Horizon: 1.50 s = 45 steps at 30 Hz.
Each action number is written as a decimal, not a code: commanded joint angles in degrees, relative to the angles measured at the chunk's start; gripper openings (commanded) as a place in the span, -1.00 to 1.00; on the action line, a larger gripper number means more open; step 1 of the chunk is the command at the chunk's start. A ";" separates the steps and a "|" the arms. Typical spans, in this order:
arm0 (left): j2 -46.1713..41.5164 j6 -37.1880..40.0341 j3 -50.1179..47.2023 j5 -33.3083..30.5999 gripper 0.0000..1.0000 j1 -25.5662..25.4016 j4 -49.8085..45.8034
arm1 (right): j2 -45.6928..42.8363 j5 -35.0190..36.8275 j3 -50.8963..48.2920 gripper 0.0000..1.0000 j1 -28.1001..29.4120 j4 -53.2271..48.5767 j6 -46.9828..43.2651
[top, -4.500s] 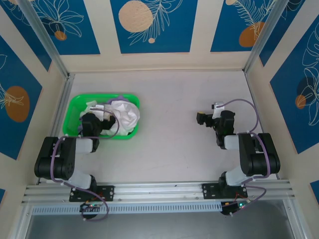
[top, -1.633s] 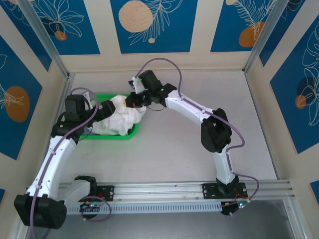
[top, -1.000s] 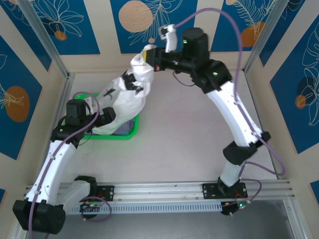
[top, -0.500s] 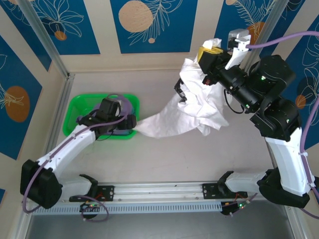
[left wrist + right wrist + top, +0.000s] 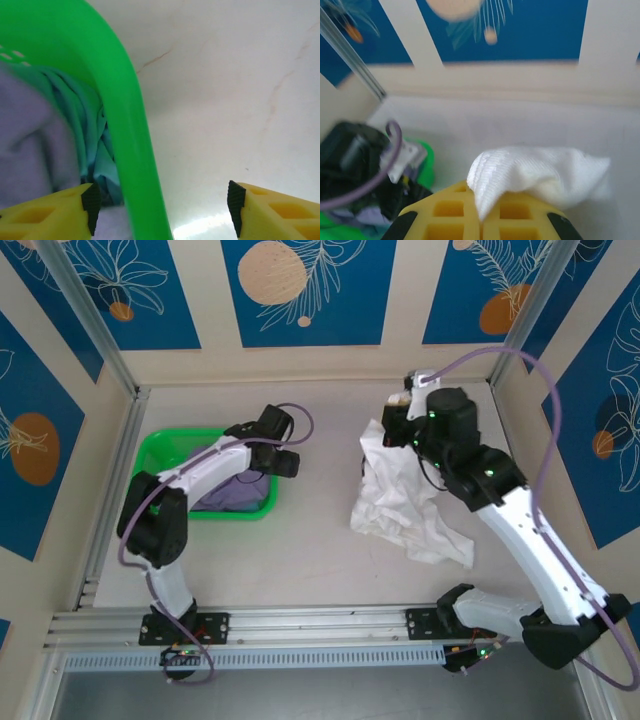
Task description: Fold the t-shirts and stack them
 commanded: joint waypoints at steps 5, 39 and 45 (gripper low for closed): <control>5.05 6.22 4.87 -15.54 -0.13 0.56 -8.00 | 0.13 -11.51 -13.65 -1.00 -2.09 9.35 8.93; 45.29 21.22 68.28 -20.60 0.13 20.57 -14.91 | 2.62 -17.26 -24.35 -1.00 -2.74 20.01 9.71; 35.16 14.20 68.09 -7.74 0.97 19.66 -19.12 | 9.97 -19.05 -14.33 -1.00 -1.96 16.65 10.09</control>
